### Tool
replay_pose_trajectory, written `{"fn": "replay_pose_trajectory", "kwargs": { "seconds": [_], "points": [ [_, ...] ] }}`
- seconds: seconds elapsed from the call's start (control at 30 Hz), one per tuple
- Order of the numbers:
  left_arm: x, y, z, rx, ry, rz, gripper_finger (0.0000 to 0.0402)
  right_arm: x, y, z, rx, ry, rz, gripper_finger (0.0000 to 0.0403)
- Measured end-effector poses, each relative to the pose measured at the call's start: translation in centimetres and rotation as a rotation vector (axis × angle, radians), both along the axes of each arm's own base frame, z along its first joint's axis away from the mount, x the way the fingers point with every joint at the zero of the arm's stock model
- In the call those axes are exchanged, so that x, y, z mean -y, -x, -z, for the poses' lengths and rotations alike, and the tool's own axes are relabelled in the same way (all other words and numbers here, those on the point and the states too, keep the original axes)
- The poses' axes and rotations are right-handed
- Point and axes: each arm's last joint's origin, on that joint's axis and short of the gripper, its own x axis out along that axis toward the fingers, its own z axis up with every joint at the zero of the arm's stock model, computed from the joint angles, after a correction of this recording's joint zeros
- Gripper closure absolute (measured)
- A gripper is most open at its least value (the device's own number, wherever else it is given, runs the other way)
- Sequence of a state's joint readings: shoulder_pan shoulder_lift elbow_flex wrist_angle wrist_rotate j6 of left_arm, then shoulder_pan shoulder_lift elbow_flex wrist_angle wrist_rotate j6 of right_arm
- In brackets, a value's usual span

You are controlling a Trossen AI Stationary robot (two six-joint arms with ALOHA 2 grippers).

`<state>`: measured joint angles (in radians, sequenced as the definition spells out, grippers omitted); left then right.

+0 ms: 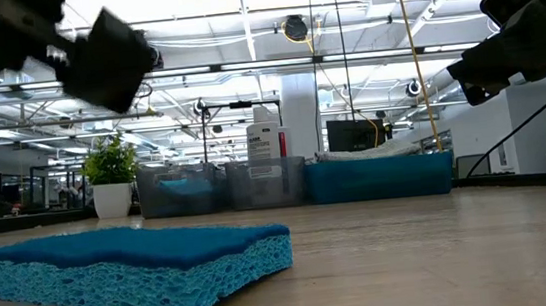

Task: Pick & Place Kitchen Items
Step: Put the blue sponge into the left black bin

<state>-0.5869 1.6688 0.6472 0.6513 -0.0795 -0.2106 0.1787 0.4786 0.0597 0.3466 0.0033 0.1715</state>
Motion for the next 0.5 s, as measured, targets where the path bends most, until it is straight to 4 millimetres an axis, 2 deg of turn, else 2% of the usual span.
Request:
{"fn": "replay_pose_trajectory", "kwargs": {
  "seconds": [0.27, 0.5],
  "points": [
    [-0.2, -0.6, 4.6, -0.119, -0.096, -0.013, 0.0145, 0.0, 0.0, 0.0, 0.001, 0.0, 0.0, 0.0303],
    [-1.1, -0.7, 6.1, -0.205, -0.153, -0.095, 0.0171, 0.0, 0.0, 0.0, 0.001, 0.0, 0.0, 0.0303]
  ]
}}
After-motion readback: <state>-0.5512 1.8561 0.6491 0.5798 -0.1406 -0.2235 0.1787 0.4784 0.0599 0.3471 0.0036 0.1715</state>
